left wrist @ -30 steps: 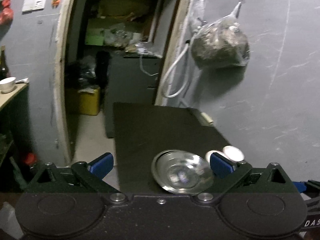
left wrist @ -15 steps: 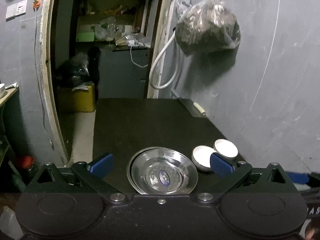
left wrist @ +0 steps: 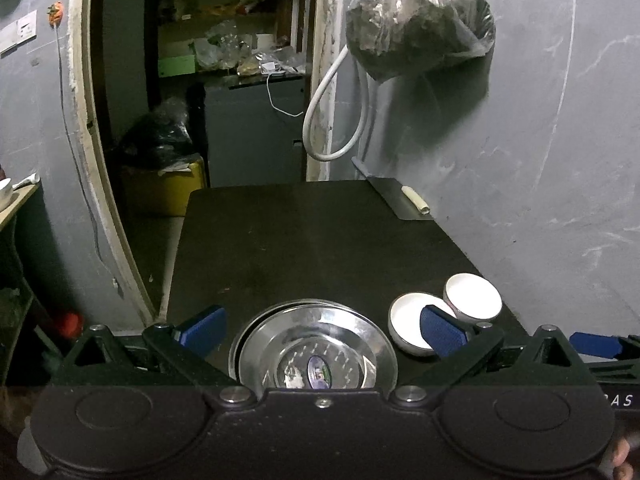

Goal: Organize plates and bowls
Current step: 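Move both grippers to the nearer red-rimmed white bowl, then close both grippers on the rim of the red-rimmed white bowl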

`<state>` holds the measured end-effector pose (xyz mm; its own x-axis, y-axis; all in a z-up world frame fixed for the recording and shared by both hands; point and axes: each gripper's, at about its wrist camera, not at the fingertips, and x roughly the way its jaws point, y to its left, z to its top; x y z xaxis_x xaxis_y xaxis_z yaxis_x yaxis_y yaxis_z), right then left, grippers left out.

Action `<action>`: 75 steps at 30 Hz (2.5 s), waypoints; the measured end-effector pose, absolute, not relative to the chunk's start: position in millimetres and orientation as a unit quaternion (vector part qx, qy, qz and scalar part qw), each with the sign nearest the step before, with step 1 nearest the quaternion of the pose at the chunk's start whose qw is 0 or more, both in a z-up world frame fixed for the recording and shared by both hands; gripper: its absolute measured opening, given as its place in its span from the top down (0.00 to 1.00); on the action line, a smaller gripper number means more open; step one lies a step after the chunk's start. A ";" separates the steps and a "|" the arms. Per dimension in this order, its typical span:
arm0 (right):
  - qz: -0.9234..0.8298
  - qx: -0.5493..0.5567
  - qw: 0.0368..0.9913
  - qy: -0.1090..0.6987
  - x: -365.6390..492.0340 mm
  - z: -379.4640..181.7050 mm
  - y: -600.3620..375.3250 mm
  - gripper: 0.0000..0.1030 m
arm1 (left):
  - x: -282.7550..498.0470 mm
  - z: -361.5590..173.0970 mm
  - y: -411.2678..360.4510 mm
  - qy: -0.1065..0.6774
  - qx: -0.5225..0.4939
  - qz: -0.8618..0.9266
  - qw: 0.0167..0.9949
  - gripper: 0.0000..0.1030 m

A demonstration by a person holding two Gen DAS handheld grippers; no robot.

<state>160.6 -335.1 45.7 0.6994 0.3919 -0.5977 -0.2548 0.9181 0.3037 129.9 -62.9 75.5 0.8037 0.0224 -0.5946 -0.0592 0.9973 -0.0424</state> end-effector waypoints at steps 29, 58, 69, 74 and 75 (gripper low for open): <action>0.067 0.224 0.884 0.405 240.6 -39.4 -333.5 0.00 | 275.8 21.0 -106.7 0.402 0.135 -0.022 0.905 0.01; 0.120 0.185 0.885 0.410 256.1 -51.1 -312.3 0.24 | 319.9 -23.6 -132.7 0.457 0.187 -0.100 0.864 0.08; 0.165 0.200 0.875 0.410 258.2 -51.6 -316.4 0.52 | 314.2 -27.9 -138.0 0.489 0.154 -0.130 0.849 0.62; 0.193 0.220 0.864 0.410 262.4 -56.4 -319.1 0.66 | 306.0 -26.7 -143.1 0.492 0.154 -0.150 0.844 0.81; 0.193 0.219 0.864 0.410 261.8 -56.2 -318.8 0.66 | 304.6 -26.3 -143.8 0.492 0.152 -0.150 0.844 0.82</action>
